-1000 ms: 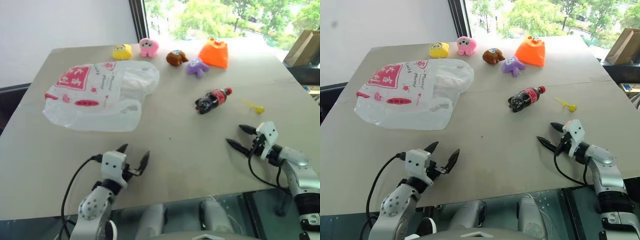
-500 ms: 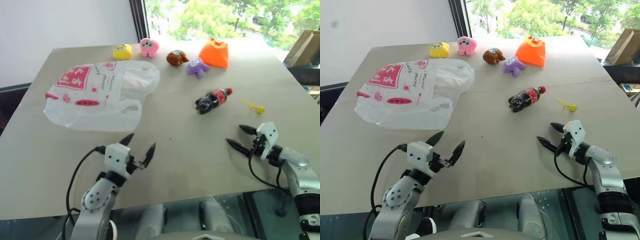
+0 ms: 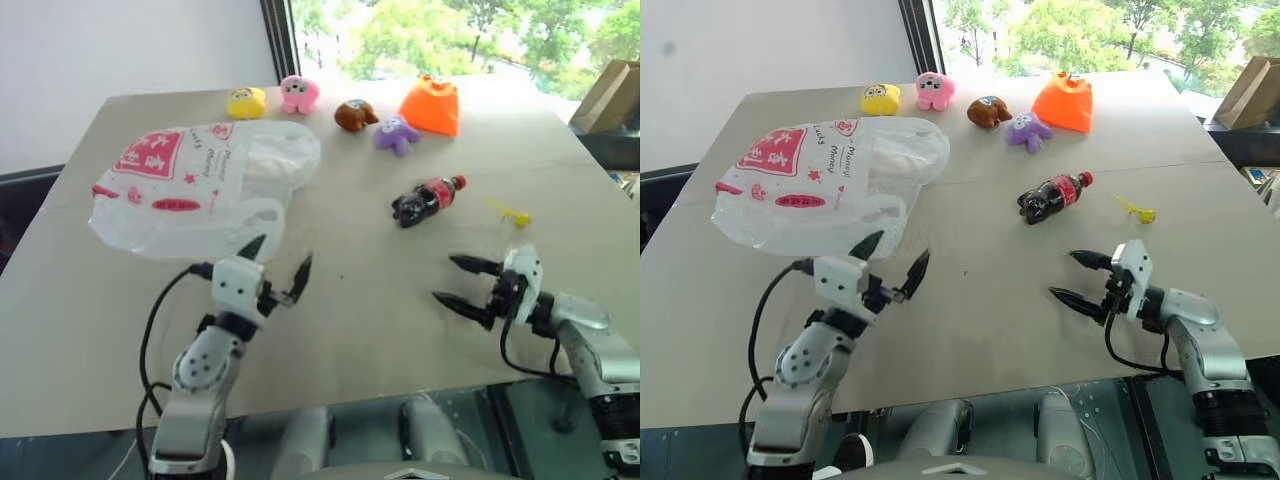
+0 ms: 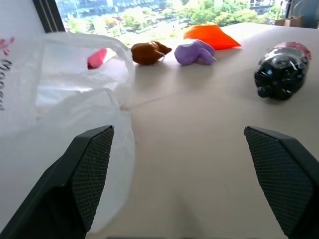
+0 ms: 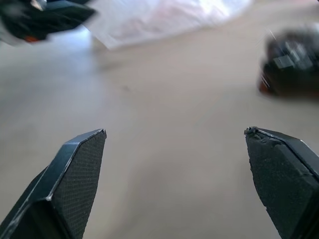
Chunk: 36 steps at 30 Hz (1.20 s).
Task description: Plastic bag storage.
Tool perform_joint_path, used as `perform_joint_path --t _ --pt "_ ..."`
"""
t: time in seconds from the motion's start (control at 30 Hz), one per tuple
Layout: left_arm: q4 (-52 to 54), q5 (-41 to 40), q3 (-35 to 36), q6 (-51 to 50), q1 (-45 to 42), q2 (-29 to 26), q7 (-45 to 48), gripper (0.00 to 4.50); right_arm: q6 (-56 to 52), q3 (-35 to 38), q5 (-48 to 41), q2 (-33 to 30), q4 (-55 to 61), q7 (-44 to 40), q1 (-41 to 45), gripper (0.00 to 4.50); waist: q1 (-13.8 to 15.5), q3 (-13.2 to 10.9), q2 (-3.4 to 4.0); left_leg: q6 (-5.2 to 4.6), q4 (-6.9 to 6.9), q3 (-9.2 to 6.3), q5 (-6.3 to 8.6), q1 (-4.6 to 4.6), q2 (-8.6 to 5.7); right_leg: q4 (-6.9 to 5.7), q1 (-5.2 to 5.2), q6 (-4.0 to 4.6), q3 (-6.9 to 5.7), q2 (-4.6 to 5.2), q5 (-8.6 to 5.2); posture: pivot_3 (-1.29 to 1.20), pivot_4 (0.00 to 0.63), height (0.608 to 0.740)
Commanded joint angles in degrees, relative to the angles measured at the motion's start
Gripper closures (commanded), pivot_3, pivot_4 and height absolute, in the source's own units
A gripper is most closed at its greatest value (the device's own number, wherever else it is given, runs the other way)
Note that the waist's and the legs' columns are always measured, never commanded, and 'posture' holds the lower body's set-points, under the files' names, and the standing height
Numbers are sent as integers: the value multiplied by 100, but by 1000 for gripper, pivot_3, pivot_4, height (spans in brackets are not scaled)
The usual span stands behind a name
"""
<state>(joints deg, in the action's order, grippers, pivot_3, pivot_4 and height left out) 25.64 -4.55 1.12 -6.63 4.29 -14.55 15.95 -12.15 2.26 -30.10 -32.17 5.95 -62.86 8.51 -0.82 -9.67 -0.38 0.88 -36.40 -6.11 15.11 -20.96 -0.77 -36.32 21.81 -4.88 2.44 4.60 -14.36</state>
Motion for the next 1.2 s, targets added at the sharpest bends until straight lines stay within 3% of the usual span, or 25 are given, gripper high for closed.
perform_joint_path --t 0.03,0.33,0.6,0.77,0.93,1.07,1.2 --pt "-188 386 -78 -205 -328 86 -376 62 -362 -36 -298 11 662 153 267 0 2 0 0 0 0 0 0 -1 -1 0 0 0 -1 0 0 0 150 740" --pt "-944 957 -237 -947 -1118 352 -966 62 -590 -66 -343 76 896 363 541 0 8 -2 -4 1 -5 -22 0 -16 -6 1 4 0 -19 2 0 0 150 740" --pt "-890 1237 3 -1667 -904 368 -1378 62 -490 -90 -245 124 822 380 498 0 -1 -3 -4 1 -5 -28 -1 -21 -6 -1 10 0 -23 2 0 0 150 740" --pt "-717 1379 181 -1879 -758 363 -1643 2064 -408 -101 -193 140 691 312 554 0 0 -3 -5 1 -6 -28 -1 -21 -7 -3 10 0 -23 2 0 0 150 740" --pt "-601 1315 310 -1751 -593 338 -1609 4451 -326 -127 -136 180 540 268 631 0 3 -3 -5 2 -6 -27 -1 -21 -7 -3 10 0 -23 3 0 0 150 740" --pt "-491 909 240 -899 -534 351 -1187 4451 -201 -115 273 197 82 605 869 0 8 -3 -5 3 -8 -28 -2 -23 -7 -3 10 0 -24 5 1 0 150 740" --pt "-233 253 225 -94 -119 306 -487 4451 389 -146 1444 146 -839 1596 1537 0 -7 -3 -4 14 -11 -18 -8 -23 -8 -4 12 1 -19 9 1 0 150 740"
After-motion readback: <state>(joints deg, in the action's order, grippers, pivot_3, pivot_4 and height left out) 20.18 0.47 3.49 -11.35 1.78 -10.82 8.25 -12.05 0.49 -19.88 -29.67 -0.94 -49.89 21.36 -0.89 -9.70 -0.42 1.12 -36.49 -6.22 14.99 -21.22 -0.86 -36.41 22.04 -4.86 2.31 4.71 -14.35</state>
